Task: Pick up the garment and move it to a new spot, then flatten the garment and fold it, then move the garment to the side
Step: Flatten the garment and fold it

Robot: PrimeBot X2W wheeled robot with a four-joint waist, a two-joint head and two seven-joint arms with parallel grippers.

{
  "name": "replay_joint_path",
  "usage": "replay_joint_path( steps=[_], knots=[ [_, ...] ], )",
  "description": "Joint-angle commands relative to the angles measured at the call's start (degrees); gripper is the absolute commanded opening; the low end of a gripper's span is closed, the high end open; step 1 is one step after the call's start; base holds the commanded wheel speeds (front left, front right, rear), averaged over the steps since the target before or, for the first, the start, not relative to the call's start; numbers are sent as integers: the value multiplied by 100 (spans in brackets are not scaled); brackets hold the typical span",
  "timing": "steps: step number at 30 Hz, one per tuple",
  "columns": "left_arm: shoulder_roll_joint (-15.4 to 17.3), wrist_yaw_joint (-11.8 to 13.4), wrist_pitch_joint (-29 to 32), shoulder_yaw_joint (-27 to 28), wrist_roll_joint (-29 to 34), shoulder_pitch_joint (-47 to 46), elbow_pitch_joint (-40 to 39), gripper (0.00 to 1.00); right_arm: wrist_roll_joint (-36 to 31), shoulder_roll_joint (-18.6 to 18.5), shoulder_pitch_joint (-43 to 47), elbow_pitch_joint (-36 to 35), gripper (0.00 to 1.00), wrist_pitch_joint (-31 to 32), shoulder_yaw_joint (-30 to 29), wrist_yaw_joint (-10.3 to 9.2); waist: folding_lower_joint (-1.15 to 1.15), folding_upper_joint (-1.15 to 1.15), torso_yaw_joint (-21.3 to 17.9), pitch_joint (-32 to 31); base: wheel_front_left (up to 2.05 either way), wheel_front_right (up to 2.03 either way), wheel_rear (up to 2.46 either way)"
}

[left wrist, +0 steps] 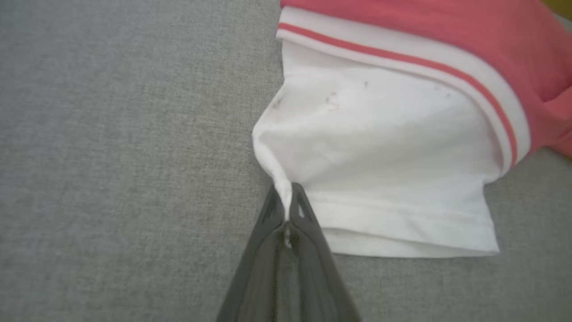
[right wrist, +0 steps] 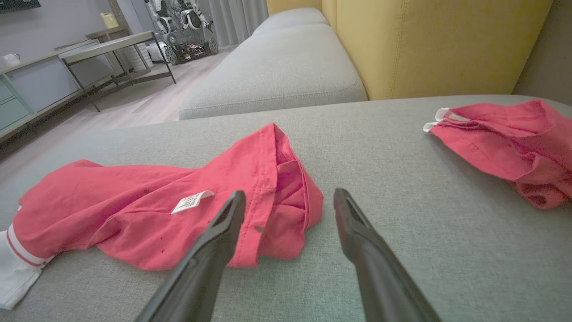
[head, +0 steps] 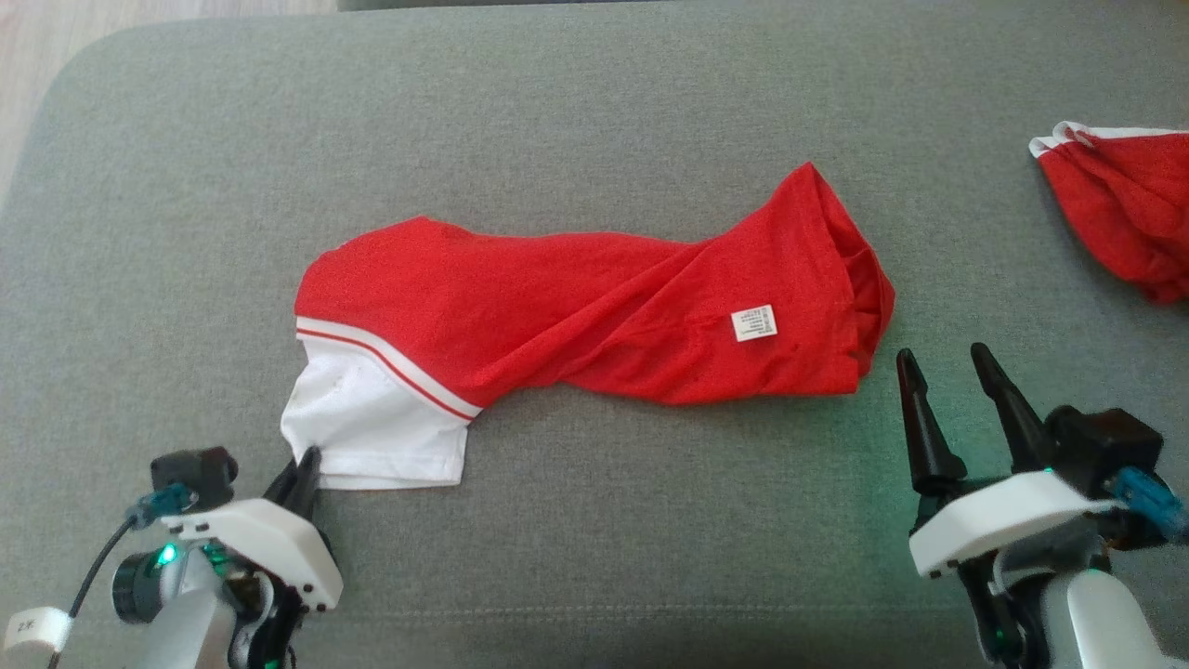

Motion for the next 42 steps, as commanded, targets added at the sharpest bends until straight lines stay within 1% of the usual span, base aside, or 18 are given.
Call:
replay_joint_path(
  steps=[1, 7, 10, 13, 18, 20, 21, 22, 23, 29, 33, 37, 42],
  knots=[
    [102, -2, -55, 144, -6, -207, -4, 0, 52, -25, -252, -124, 100, -44, 114, 37, 0, 0, 14, 10, 0, 0, 0],
    [60, -6, -301, 99, 41, -377, 156, 0, 194, -25, -806, 572, 100, 149, 297, 37, 0, 0, 113, 95, 0, 0, 0],
    [32, 1, -395, 65, 71, -464, 230, 0, 355, -82, -1127, 983, 100, 319, 480, 37, 0, 0, 190, 134, 0, 0, 0],
    [4, -20, -485, 37, 74, -543, 330, 0, 465, -163, -1378, 1362, 100, 489, 542, 37, 0, 0, 264, 167, 0, 0, 0],
    [-59, -54, -628, -30, 80, -667, 515, 0, 628, -228, -1701, 1814, 100, 517, 576, 37, 0, 0, 361, 213, 0, 0, 0],
    [-60, -64, -678, -37, 78, -702, 573, 0, 738, -228, -1748, 1853, 100, 484, 661, 37, 0, 0, 370, 219, 0, 0, 0],
    [-51, -69, -705, -37, 76, -717, 603, 0, 782, -246, -1761, 1857, 62, 443, 701, 37, 0, 0, 370, 220, 0, 0, 0],
    [-44, -75, -730, -38, 75, -731, 632, 0, 816, -263, -1766, 1869, 4, 417, 730, 37, 0, 0, 368, 223, 0, 0, 0],
    [-39, -78, -757, -40, 77, -745, 659, 0, 860, -277, -1768, 1859, 0, 360, 764, 37, 0, 0, 366, 223, 0, 0, 0],
    [13, -55, -951, -11, 113, -788, 641, 0, 905, -351, -1754, 1693, 0, 60, 828, 37, 0, 0, 315, 195, 0, 0, 0],
    [94, 9, -1111, 217, 82, -842, 210, 0, 696, -445, -1751, 1398, 0, -166, 750, 37, 0, 0, 272, 101, 0, 0, 0],
    [186, 157, -1159, 486, 160, -864, -710, 0, 501, -479, -1703, 976, 0, -240, 558, 37, 0, 0, 274, -74, 0, 0, 0],
    [179, 366, -1166, 797, 303, -836, -2368, 0, 298, -502, -1611, 217, 0, -176, 250, 37, 0, 0, 291, -331, 0, 0, 0]
  ],
)
